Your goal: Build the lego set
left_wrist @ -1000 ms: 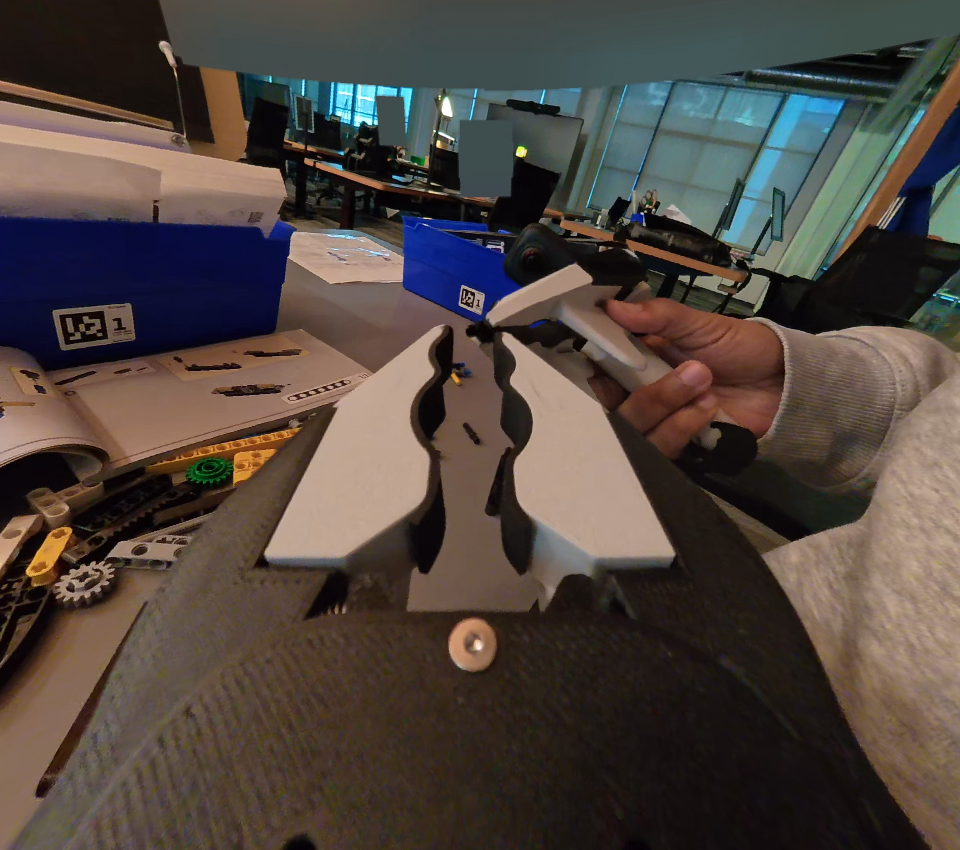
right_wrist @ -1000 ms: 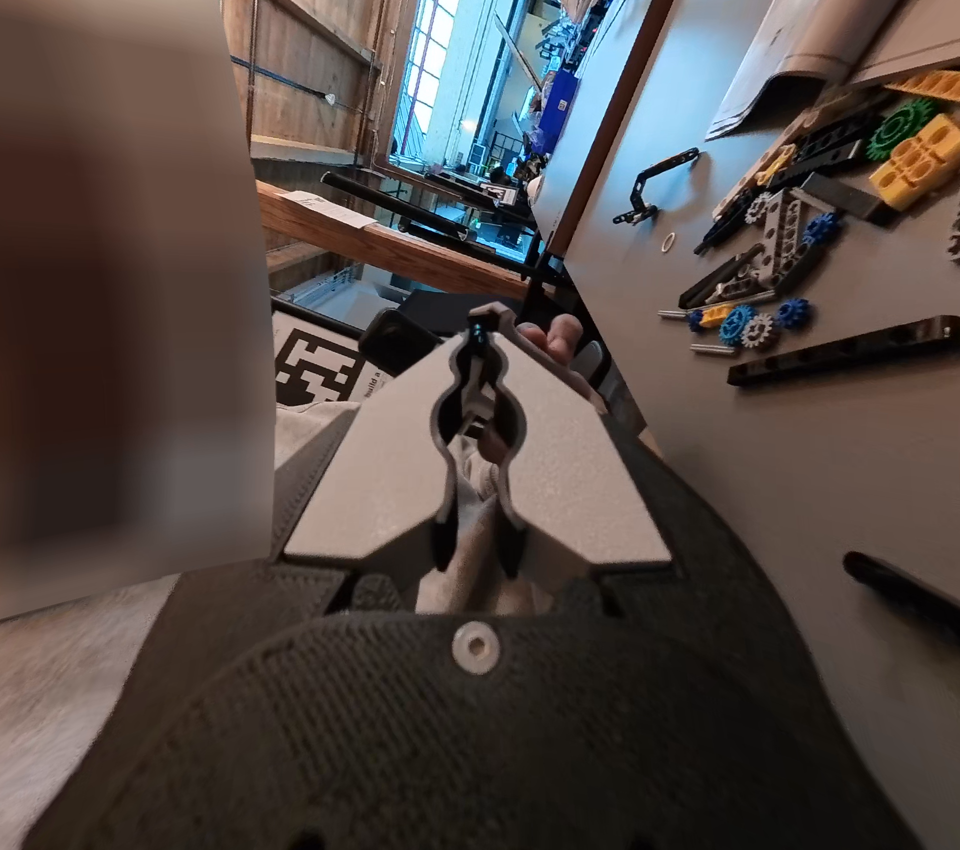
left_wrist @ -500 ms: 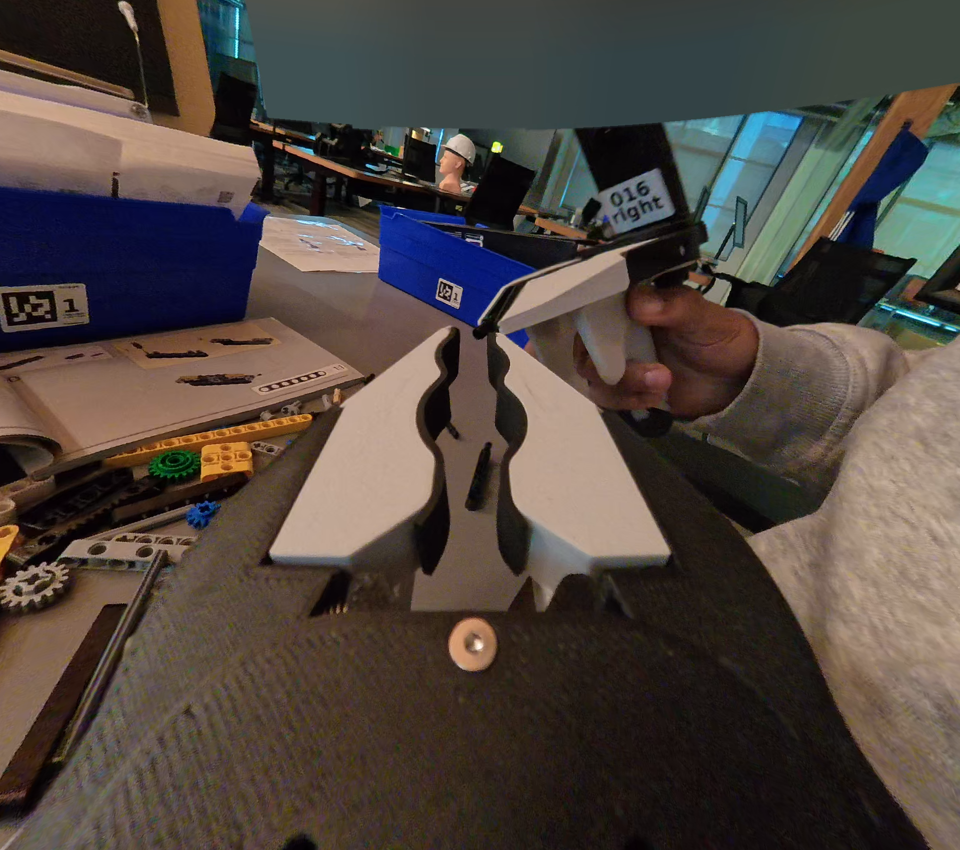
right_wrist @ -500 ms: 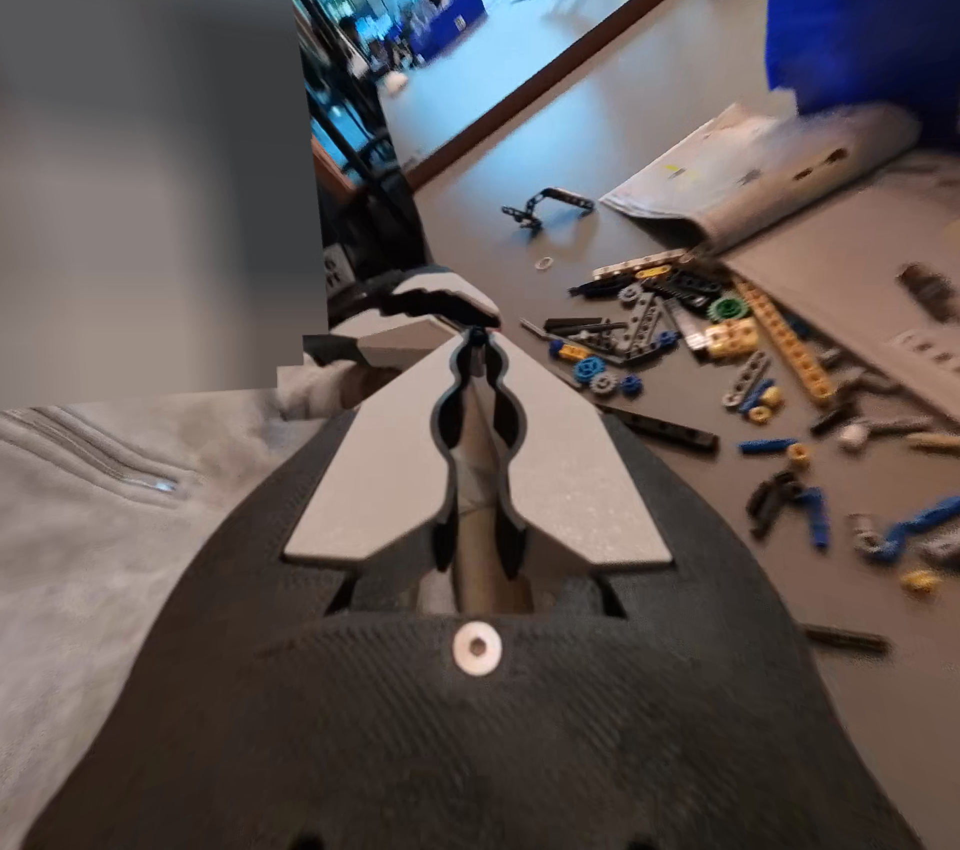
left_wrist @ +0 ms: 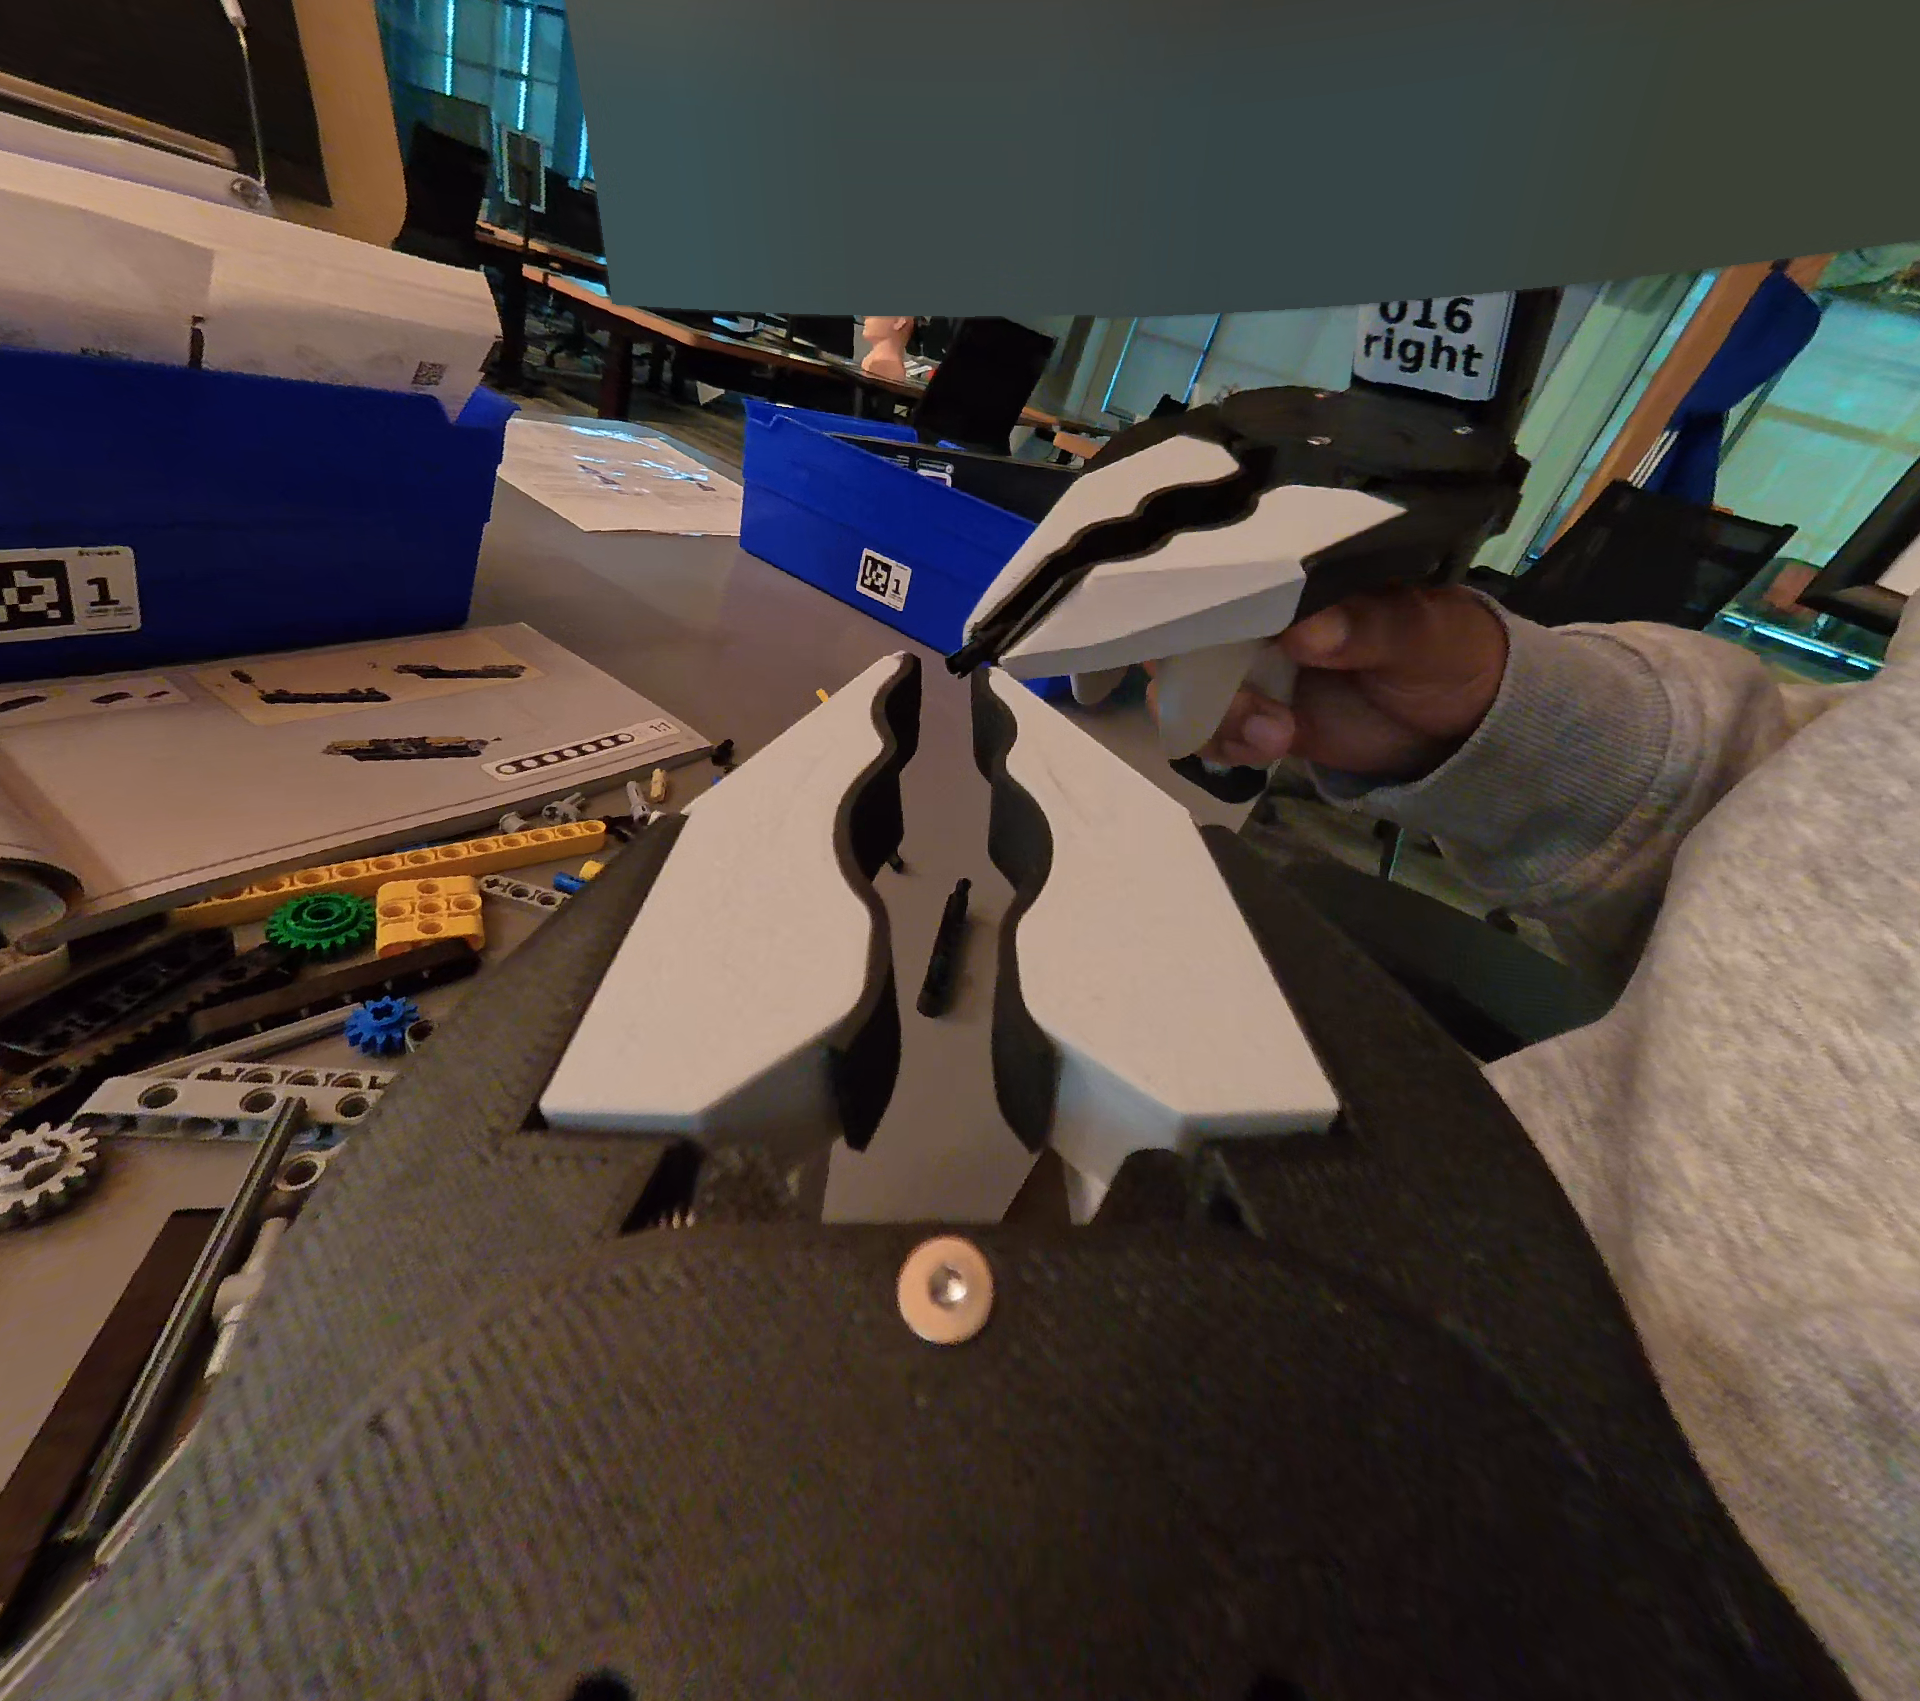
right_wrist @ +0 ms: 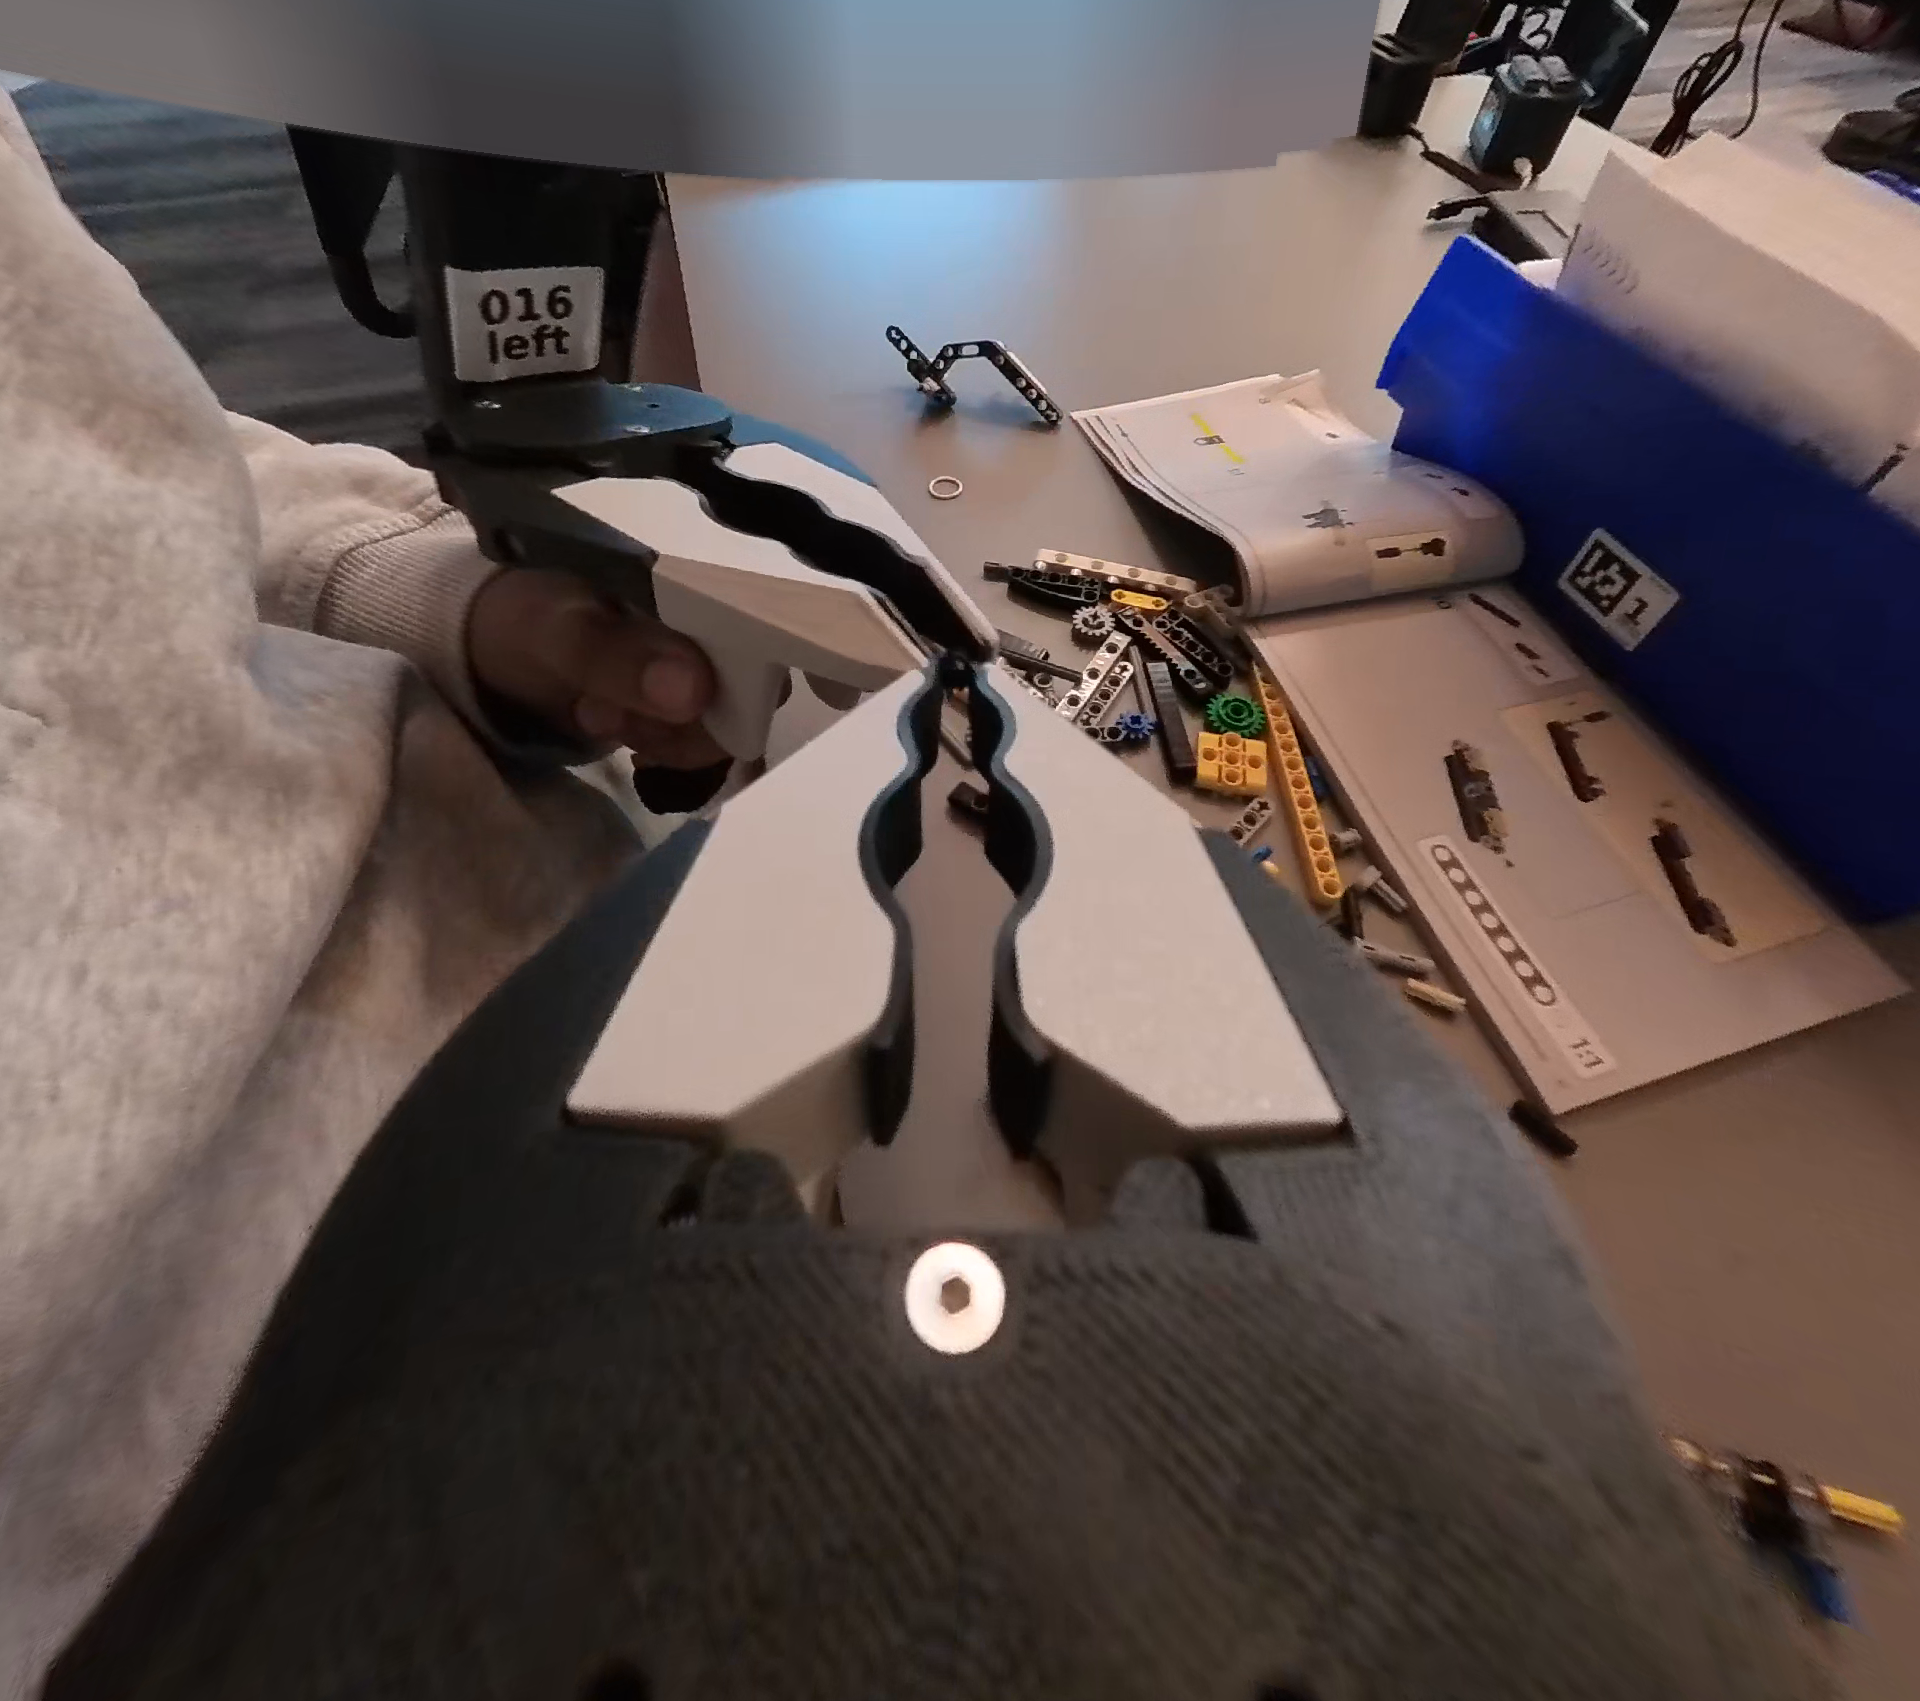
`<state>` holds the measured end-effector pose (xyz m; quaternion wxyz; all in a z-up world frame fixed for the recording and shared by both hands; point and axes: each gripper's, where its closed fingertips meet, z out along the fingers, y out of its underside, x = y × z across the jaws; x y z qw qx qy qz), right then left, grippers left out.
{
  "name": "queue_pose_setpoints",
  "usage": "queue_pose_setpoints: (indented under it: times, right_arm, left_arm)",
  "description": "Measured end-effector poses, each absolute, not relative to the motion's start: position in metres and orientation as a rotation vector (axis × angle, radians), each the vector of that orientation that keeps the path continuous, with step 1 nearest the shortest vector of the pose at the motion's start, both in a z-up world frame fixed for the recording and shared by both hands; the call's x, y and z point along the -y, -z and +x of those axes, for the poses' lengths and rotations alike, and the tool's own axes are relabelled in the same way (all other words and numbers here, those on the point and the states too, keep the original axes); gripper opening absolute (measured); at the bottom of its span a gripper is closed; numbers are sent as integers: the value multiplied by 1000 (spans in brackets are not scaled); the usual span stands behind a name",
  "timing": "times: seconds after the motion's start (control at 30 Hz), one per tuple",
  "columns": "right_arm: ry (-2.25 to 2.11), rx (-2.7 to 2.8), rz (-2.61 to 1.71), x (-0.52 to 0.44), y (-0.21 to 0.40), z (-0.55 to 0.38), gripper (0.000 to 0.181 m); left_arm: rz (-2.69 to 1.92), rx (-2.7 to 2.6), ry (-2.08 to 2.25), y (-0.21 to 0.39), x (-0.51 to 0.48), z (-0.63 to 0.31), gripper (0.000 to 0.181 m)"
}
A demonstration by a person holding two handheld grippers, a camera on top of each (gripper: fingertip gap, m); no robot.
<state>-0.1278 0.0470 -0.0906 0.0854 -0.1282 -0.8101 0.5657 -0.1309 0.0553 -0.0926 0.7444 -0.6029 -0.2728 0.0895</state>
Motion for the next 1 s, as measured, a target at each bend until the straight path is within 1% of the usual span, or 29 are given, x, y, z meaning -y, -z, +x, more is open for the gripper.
queue_pose_setpoints:
  times: [0.43,0.73,0.83,1.0]
  right_arm:
    - [-1704,2434,-357,-48,91,-125,3]
    - [-1721,2436,-365,-49,90,-124,3]
    - [-1810,2465,-500,-48,89,-125,3]
    - [-2114,2547,-977,-47,87,-124,2]
  left_arm:
    - [-1322,565,-193,91,-58,-126,3]
    - [-1318,560,-192,91,-58,-126,5]
    - [-1309,560,-196,90,-57,-126,4]
    - [-1289,553,-188,86,-55,-125,5]
